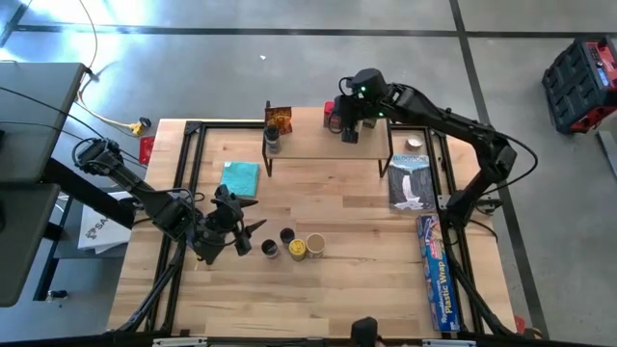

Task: Shelf spices
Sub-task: Put the red seasoning can on the shelf

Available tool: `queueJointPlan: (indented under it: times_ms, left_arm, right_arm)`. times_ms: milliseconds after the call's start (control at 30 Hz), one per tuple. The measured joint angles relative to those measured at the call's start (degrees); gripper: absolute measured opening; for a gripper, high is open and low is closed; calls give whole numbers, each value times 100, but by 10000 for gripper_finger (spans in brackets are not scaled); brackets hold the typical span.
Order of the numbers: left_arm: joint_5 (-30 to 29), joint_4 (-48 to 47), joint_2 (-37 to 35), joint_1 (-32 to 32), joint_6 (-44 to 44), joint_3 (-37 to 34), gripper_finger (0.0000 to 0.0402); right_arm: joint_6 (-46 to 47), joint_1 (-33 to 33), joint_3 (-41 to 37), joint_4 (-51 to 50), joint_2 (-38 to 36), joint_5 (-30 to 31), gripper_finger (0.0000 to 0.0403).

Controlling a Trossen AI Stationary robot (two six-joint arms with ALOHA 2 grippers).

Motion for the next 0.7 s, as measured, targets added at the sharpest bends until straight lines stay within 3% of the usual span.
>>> queueJointPlan:
  times_ms: [133, 233, 333, 700]
  left_arm:
    - [0, 7, 0, -2, 2, 0, 266]
    - [0, 21, 0, 0, 4, 0, 266]
    - [0, 33, 0, -2, 5, 0, 266]
    - [0, 39, 0, -2, 11, 0, 266]
  right_arm:
    - [176, 151, -7, -609, 6, 21, 32]
    - [58, 245, -13, -906, 63, 400, 32]
    - [46, 281, -13, -880, 131, 894, 32]
    - [47, 79, -13, -584, 262, 1389, 32]
